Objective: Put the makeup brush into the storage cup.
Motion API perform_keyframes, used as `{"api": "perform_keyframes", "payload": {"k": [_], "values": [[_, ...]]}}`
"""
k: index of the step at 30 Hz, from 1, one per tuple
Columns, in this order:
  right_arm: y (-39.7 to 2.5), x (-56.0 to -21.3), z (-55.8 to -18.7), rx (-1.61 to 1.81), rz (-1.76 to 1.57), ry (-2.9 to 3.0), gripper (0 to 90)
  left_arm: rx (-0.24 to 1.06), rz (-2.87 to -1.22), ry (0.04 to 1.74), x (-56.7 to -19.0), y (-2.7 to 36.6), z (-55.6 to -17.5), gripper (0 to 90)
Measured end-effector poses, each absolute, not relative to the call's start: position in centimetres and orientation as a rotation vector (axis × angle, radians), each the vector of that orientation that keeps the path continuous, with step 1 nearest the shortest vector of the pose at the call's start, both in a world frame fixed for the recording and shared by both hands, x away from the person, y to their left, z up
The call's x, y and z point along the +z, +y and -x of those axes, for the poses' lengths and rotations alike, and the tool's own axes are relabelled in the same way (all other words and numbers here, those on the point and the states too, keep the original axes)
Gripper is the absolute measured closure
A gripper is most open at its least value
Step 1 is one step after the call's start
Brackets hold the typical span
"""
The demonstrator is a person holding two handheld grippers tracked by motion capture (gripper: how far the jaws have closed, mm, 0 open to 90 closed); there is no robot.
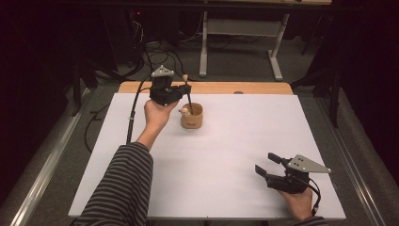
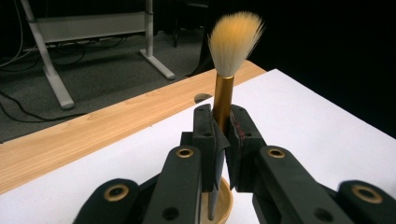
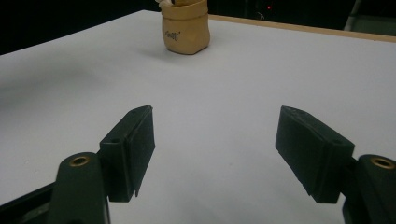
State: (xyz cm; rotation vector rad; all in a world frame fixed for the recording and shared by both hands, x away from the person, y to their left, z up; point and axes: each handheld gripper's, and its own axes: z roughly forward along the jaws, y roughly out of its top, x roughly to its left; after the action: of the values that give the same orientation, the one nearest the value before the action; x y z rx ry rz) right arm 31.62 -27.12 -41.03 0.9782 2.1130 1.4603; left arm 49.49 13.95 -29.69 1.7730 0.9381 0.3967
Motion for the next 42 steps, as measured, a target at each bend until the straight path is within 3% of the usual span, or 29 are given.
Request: {"api": "perform_keyframes", "payload": {"k": [42], "values": [[-26.6, -41.2, -31.7, 1.439, -0.956, 2.170, 29.7, 0.421, -1.911, 0.956, -31.9, 11.5, -50.7, 83.3]]}}
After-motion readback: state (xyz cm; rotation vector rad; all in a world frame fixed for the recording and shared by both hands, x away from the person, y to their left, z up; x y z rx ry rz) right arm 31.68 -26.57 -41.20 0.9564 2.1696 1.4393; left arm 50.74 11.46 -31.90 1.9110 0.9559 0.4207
